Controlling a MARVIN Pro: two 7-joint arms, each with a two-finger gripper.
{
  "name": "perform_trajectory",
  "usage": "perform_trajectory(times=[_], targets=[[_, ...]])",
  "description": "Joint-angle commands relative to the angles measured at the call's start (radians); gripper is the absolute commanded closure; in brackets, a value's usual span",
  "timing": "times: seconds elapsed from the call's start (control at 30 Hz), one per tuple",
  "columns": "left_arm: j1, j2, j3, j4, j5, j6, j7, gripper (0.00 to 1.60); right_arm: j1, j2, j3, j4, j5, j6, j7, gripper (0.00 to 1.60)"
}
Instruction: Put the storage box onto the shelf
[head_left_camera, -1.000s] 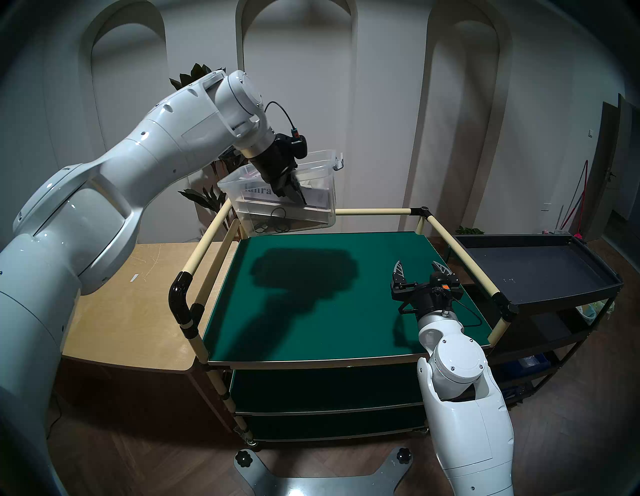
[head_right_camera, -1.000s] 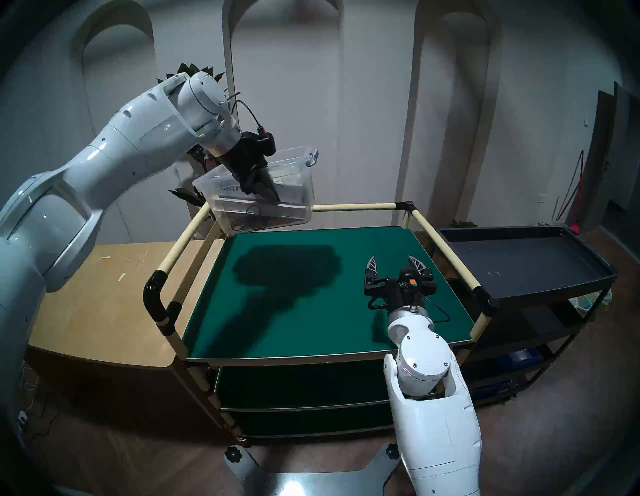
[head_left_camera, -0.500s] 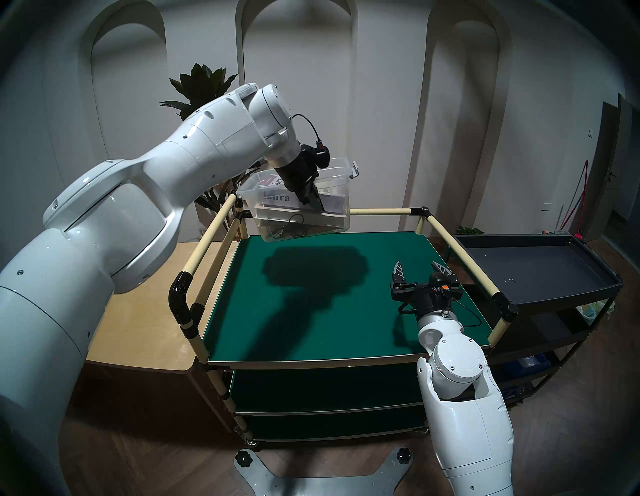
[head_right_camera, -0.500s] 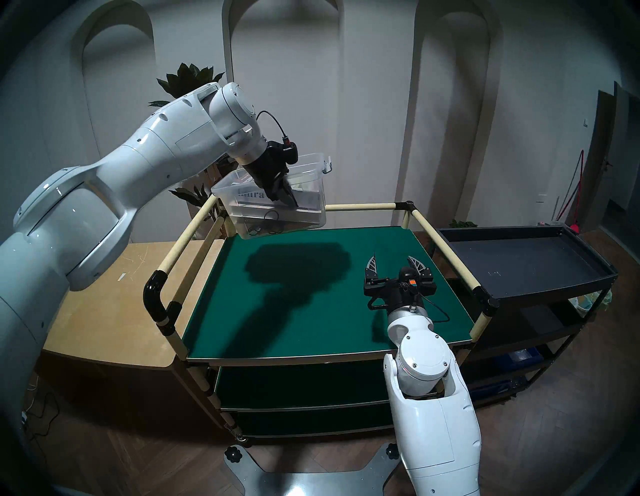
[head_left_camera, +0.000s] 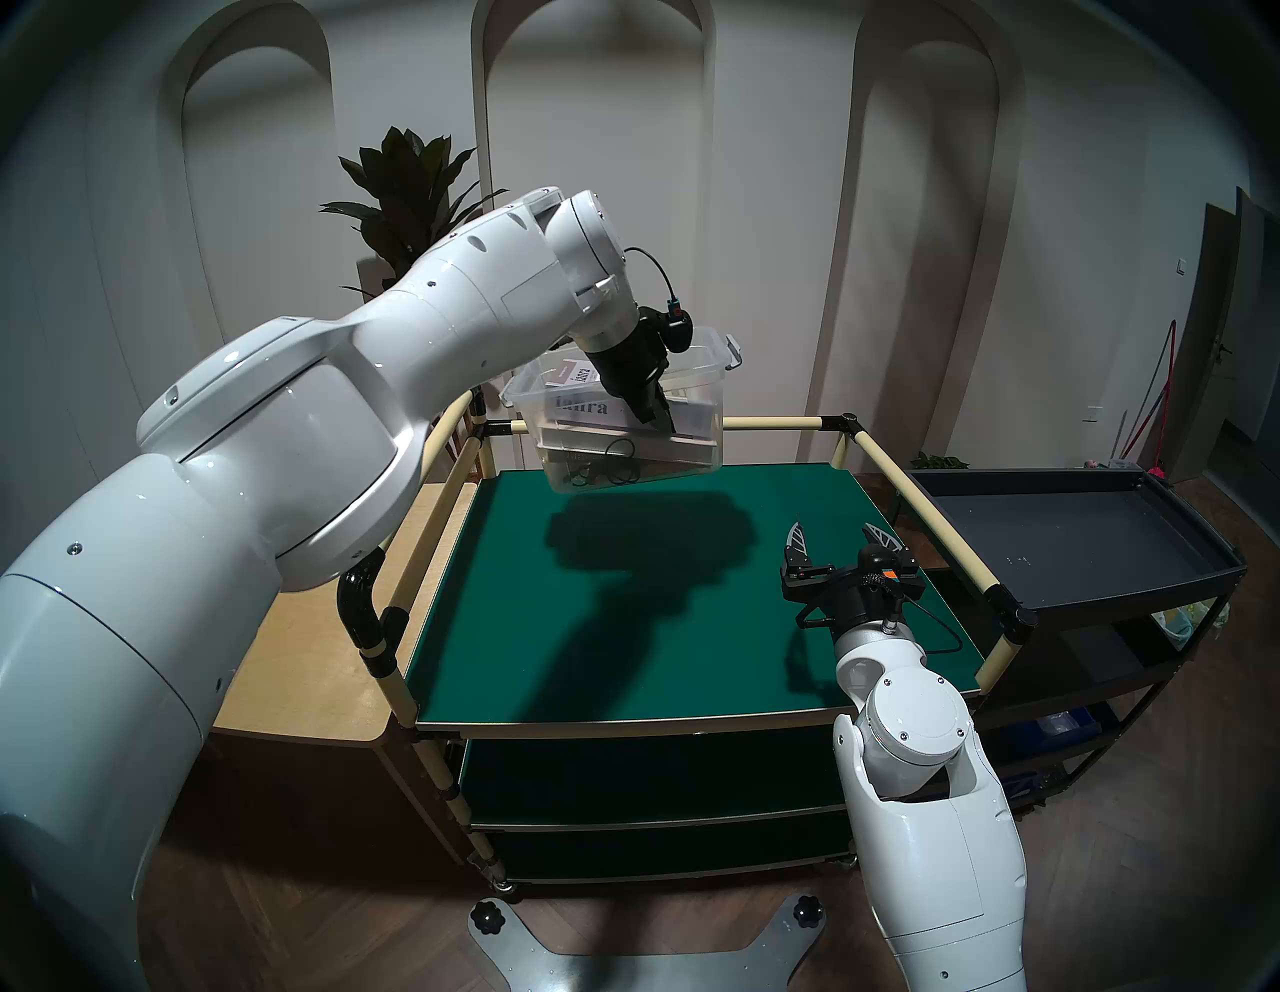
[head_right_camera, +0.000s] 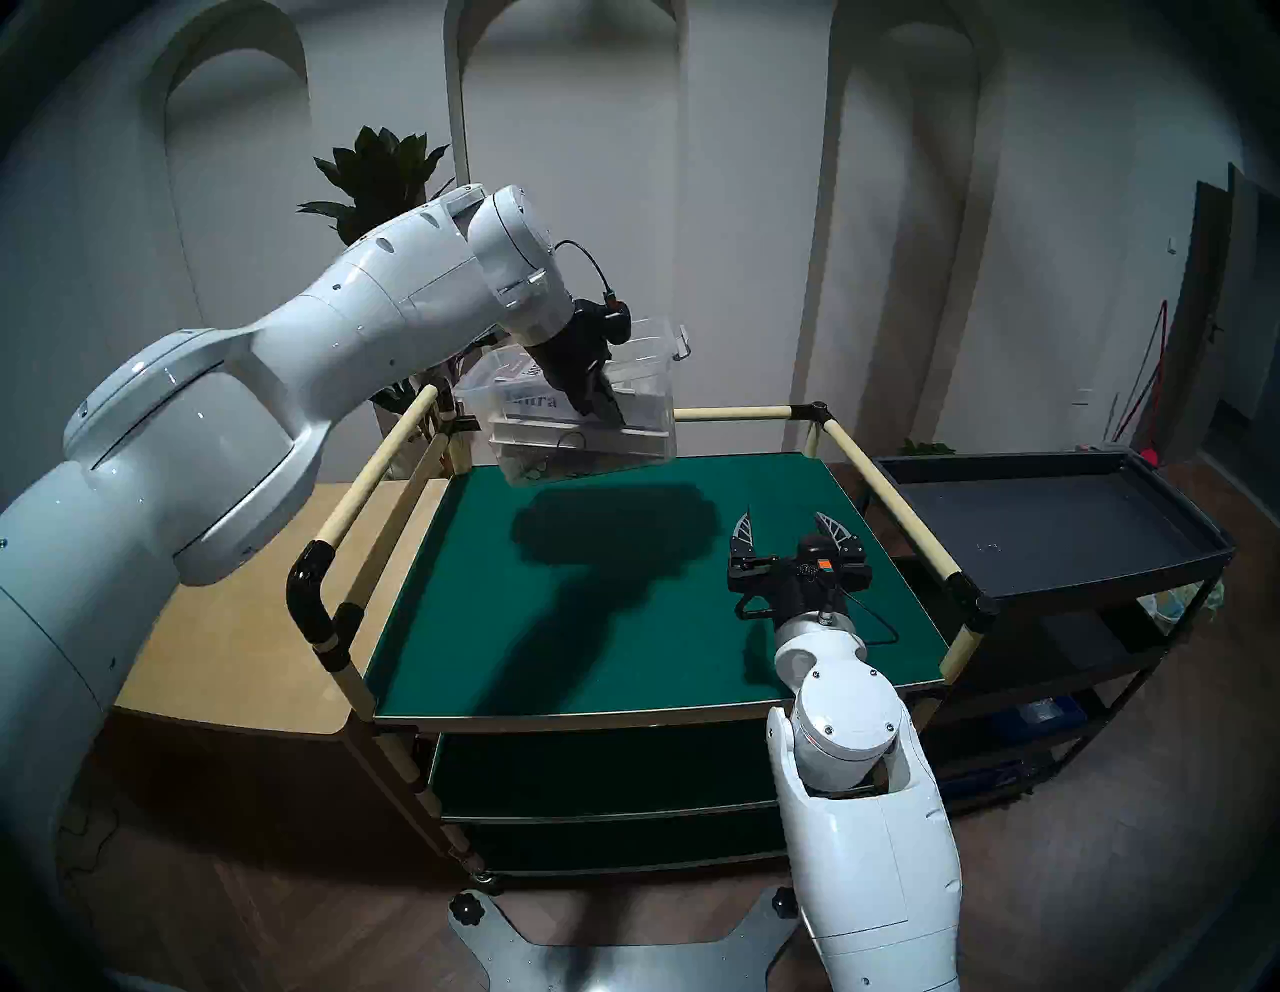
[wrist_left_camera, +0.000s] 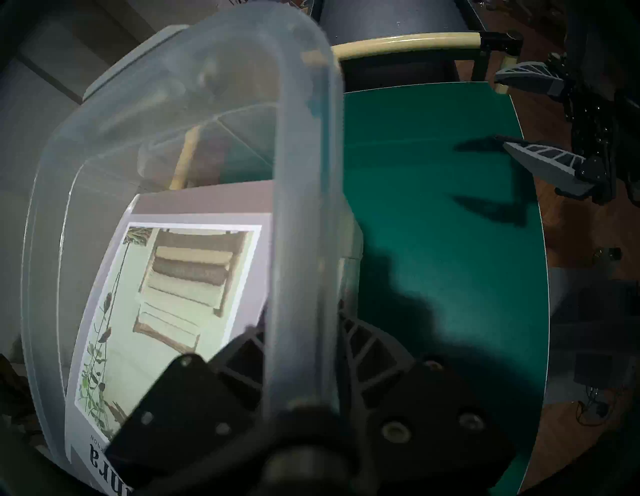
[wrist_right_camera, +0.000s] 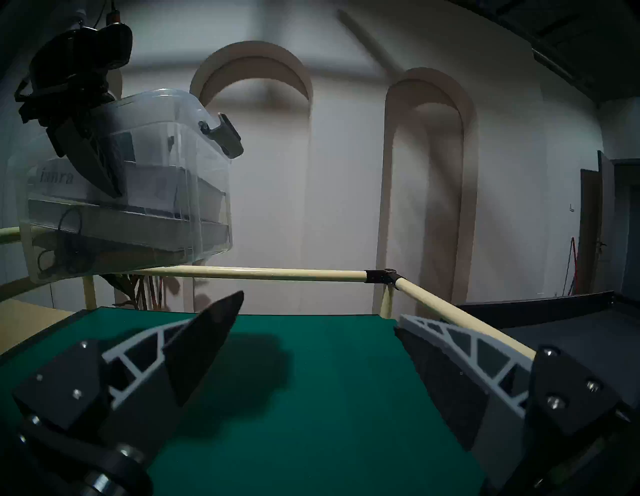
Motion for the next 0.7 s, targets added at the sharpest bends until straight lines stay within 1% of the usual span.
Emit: perform_trajectory(times=[0.0, 0.33, 0.67], targets=[[-0.055, -0.066, -0.017, 0.022, 0.001, -0.011, 0.039, 1.6, 0.011, 0.001, 0.002, -0.019, -0.001, -0.006, -0.001, 0.0], [-0.033, -0.12, -0.01, 0.082, 0.012, -0.028, 0.071, 1.6, 0.012, 0.001, 0.002, -0.018, -0.001, -0.006, -0.001, 0.0], [-0.014, -0.156, -0.007, 0.135, 0.022, -0.048, 0.095, 1.6, 0.013, 0.001, 0.002, -0.018, -0.001, -0.006, -0.001, 0.0]])
